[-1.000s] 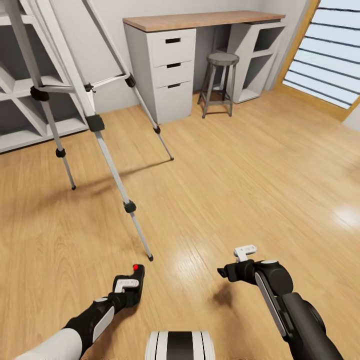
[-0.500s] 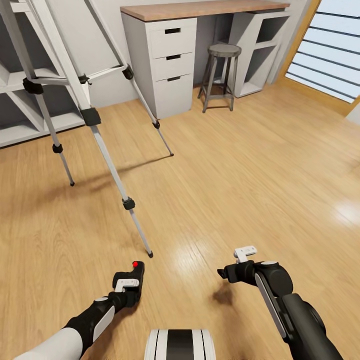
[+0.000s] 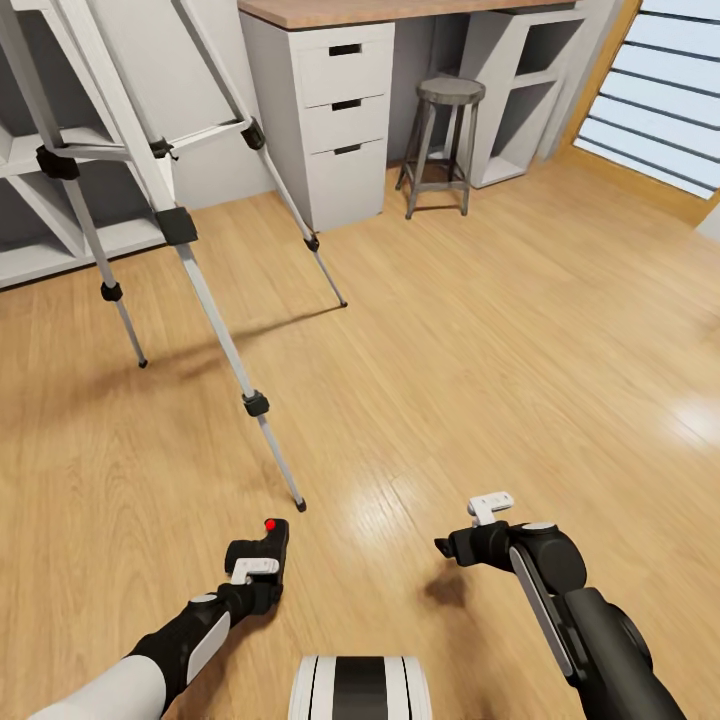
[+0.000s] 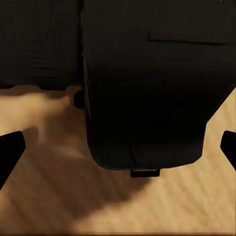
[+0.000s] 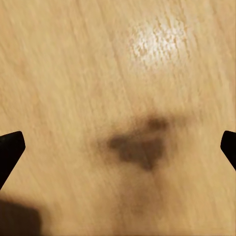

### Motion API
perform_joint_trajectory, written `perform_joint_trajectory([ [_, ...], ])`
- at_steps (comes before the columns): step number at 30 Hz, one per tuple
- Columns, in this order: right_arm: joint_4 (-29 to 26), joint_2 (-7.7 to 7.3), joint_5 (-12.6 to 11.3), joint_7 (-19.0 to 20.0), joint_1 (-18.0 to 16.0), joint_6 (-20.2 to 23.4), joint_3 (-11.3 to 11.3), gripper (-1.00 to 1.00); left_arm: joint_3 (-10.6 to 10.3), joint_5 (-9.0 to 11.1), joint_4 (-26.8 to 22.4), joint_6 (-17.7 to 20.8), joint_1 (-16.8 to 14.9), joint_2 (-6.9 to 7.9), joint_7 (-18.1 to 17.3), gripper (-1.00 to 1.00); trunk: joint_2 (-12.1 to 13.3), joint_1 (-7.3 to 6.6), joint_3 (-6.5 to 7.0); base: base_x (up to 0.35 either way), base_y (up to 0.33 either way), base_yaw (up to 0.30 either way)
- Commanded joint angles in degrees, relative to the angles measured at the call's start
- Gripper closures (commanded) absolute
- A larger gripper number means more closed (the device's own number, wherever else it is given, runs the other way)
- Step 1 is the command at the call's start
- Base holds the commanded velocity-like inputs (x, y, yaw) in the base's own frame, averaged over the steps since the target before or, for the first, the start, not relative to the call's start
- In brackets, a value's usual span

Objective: Attach the digital camera to the camera tripod in the bedroom.

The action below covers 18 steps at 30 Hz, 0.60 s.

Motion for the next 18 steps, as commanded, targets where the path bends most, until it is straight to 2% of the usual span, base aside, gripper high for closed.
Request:
perform_joint_trajectory([
  [1,-0.05,-0.04,0.17,0.15,-0.03,0.23,0.07,-1.00,-0.21,0.38,-0.11,0.31,0.00,0.05,-0.06,-1.00,-0.01,-0.01,-0.04,0.000,0.000,0.000],
  [18,-0.22,-0.06,0.25,0.15,0.53,0.23,0.97,-1.00,-0.06,0.56,-0.11,-0.55,0.15,0.15,0.34,-1.00,-0.01,-0.01,-0.04,0.000,0.000,0.000],
])
